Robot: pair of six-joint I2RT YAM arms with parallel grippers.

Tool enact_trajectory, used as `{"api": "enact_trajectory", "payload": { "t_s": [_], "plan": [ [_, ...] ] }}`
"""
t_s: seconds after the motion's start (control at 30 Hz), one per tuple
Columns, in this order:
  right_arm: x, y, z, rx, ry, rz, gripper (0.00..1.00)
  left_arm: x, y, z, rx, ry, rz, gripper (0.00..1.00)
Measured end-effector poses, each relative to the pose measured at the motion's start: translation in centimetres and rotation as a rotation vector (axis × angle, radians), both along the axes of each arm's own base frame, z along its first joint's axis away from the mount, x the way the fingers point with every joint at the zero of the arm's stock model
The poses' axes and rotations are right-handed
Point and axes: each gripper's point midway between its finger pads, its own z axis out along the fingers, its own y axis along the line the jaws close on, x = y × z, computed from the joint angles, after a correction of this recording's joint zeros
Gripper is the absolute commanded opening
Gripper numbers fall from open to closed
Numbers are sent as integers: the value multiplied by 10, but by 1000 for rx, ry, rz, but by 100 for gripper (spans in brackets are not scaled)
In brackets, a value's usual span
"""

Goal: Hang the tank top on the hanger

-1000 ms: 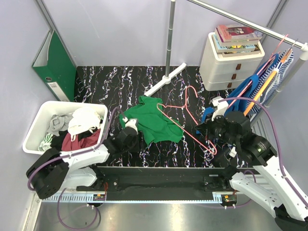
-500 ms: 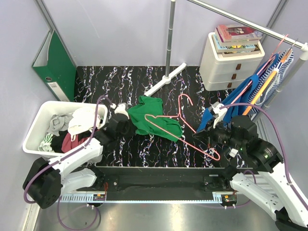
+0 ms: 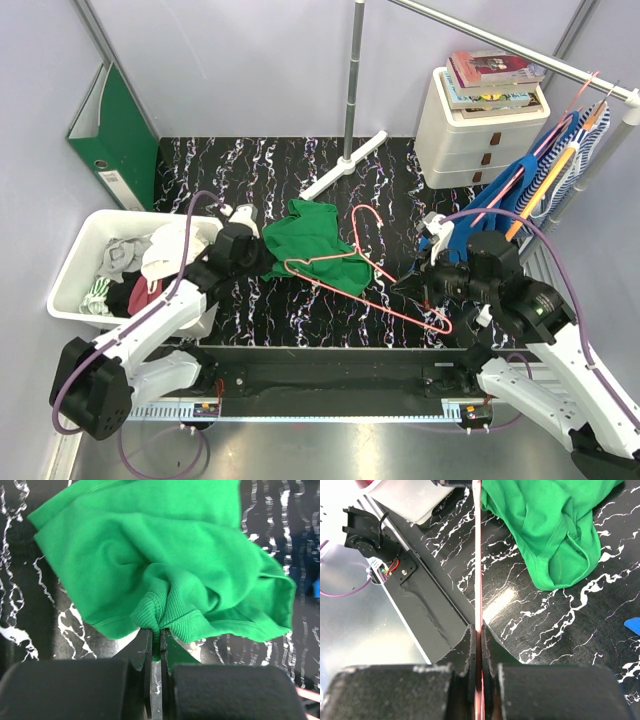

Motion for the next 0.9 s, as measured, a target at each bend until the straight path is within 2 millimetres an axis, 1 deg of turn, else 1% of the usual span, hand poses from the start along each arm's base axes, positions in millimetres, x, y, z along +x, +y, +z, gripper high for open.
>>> {"api": "enact_trajectory", "payload": {
  "t_s": [0.13,0.27,0.43,0.57,0.7,0.9],
  "plan": [
    [2,1,-4,-11,14,0,0,0,-4,12,-21,-25,-24,0],
    [5,3,-7,-22,26,-3,0,-3,-5,15,-27,-26,-39,0],
    [10,2,-10,-36,27,-20,0,-12,-9,19,-42,-8,-76,0],
    [14,4,-9,-34,18,-27,0,-20,-13,28,-74,-16,-115,0],
    [20,9,-5,-19,-3,-26,0,-30,-19,34,-105,-9,-163,0],
    [25,15,-3,6,-21,-17,0,-41,-20,42,-117,-13,-211,0]
  ]
}}
